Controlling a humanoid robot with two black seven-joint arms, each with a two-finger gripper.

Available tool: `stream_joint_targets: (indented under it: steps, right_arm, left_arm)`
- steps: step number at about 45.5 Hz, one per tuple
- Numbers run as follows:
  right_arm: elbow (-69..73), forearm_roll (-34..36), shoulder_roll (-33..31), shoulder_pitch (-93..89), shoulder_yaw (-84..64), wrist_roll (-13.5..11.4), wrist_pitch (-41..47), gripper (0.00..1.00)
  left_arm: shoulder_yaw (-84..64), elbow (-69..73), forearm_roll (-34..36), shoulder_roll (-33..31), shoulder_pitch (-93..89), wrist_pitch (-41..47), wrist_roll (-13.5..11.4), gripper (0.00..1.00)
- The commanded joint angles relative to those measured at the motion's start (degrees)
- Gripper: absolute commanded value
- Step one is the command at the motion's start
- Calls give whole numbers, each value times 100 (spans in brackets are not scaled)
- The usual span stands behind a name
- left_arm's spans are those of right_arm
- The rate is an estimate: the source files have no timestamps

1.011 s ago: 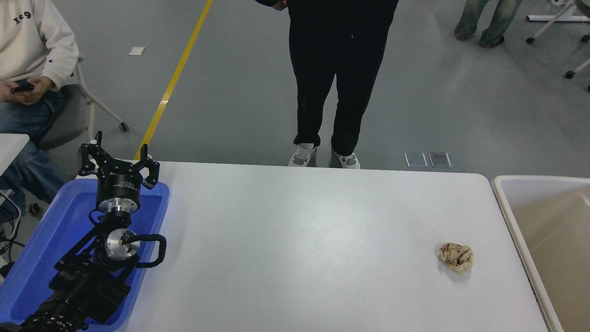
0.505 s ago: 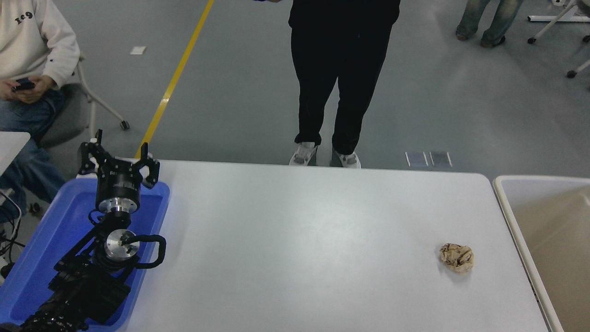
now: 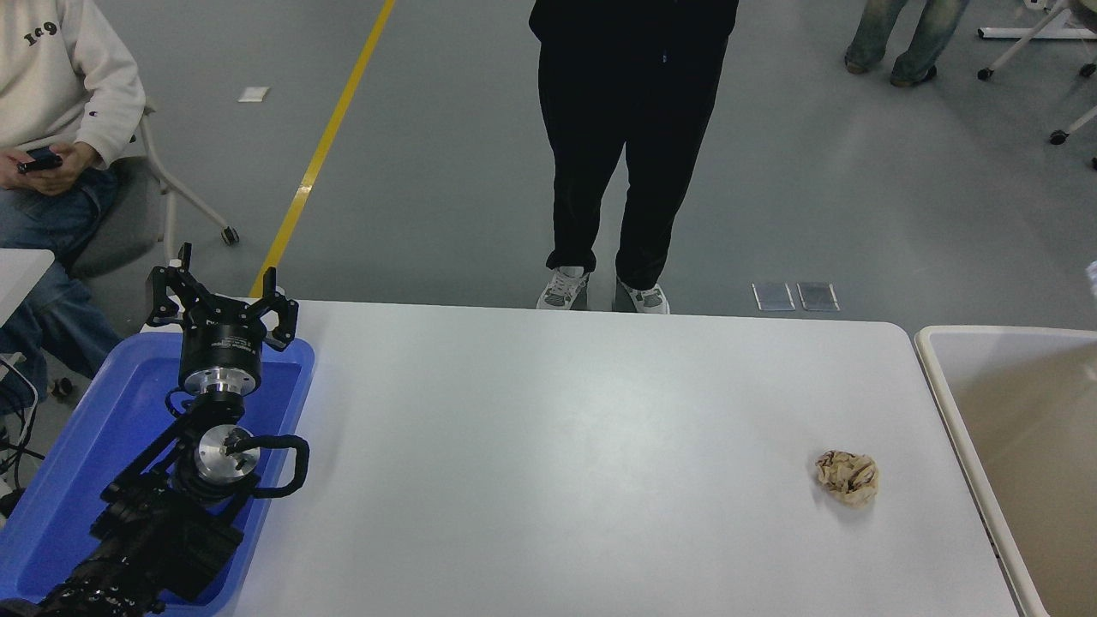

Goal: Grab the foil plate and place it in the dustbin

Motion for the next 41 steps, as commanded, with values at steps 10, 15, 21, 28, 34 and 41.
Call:
stream_joint_targets:
  steps: [10,15,21,28,34,41]
  right_arm:
    - [-158,-140,463,-605,126,160,5,0]
    - [-158,-140,507,-693,135,230,5,0]
    - [-158,-140,525,-719,135,239,-13,0]
    - [-167,-123,569,-755,179,248,-39,67]
    - [-167,-132,569,-816,241,239,-22,100]
    - [-176,-140,507,-825,232,239,31,100]
  left_arm:
    - [0,0,0,-6,0,0,0,99]
    - [0,0,0,3,0,0,0,99]
    - [0,0,0,3,0,0,0,99]
    - [0,0,0,-6,0,0,0,99]
    - [0,0,0,3,0,0,0,99]
    - [0,0,0,3,0,0,0,99]
